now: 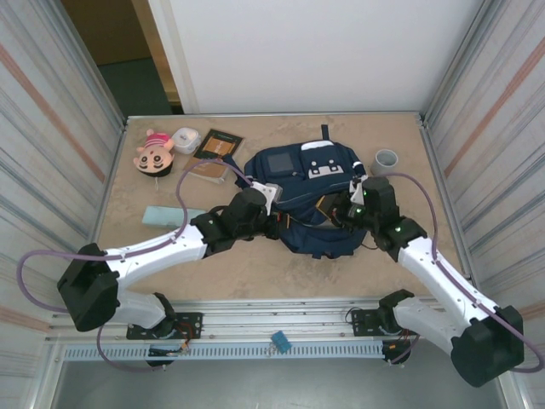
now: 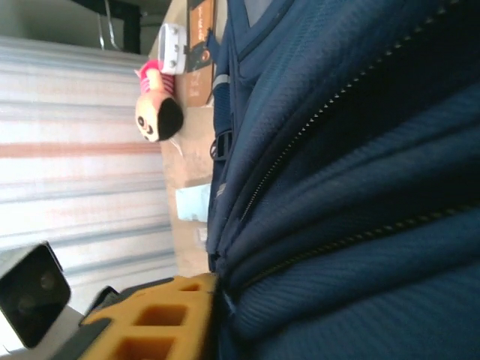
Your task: Pack the student bag
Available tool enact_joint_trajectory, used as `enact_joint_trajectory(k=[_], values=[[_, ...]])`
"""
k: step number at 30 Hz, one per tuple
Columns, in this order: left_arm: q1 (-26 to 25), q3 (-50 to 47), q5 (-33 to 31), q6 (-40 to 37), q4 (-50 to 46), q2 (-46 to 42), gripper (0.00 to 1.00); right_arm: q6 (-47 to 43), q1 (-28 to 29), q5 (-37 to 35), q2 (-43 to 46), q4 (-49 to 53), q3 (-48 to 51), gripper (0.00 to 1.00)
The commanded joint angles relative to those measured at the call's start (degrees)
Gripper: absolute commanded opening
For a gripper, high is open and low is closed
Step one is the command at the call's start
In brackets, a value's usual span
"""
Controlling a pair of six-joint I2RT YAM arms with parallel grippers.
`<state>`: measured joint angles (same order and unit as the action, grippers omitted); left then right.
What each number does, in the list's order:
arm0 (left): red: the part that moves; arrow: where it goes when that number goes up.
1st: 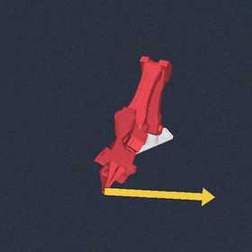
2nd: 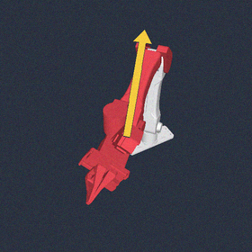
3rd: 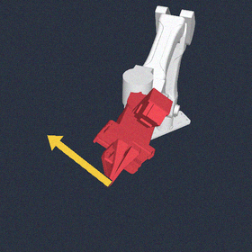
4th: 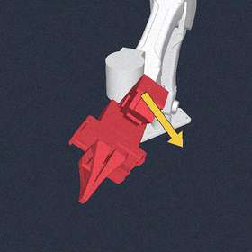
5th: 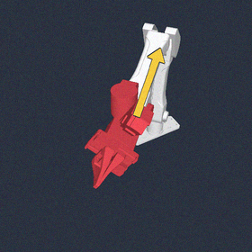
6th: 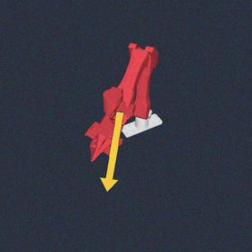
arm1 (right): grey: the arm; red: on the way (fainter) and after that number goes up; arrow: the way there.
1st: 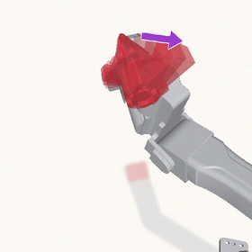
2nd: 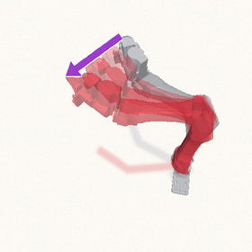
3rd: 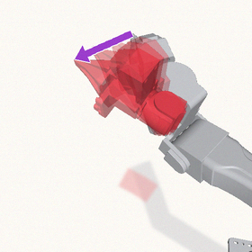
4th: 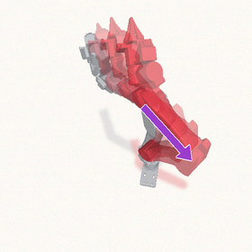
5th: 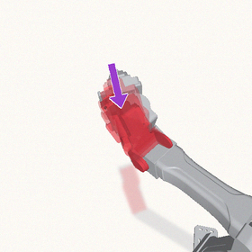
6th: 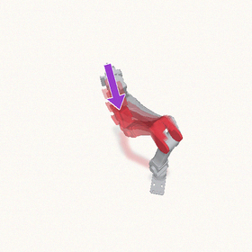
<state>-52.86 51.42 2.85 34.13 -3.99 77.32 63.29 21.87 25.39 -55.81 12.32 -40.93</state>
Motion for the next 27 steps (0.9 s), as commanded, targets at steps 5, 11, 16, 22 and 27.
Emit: enact_joint_trajectory(k=[5,11,16,22,27], values=[[1.3,-5.1,-6.8,-5.6,-1.8,-7.5,0.00,-18.7,-16.8,26.5,-5.4,12.9,-15.0,0.04],[2.9,-7.7,-5.7,-8.5,1.4,-7.6,0.00,-25.0,-21.4,33.5,-10.4,21.2,-22.7,0.23],[2.8,-4.3,-1.7,-7.0,5.0,-4.5,0.00,-10.4,-17.9,24.1,-6.1,10.9,-14.3,0.63],[2.1,-2.8,0.6,-3.9,8.8,-2.6,0.00,3.2,-6.3,2.7,5.6,-1.0,-0.3,0.54],[2.2,-3.5,-2.6,-6.3,5.4,-2.8,0.00,-4.9,-8.5,8.4,4.9,5.3,-4.9,0.17]])
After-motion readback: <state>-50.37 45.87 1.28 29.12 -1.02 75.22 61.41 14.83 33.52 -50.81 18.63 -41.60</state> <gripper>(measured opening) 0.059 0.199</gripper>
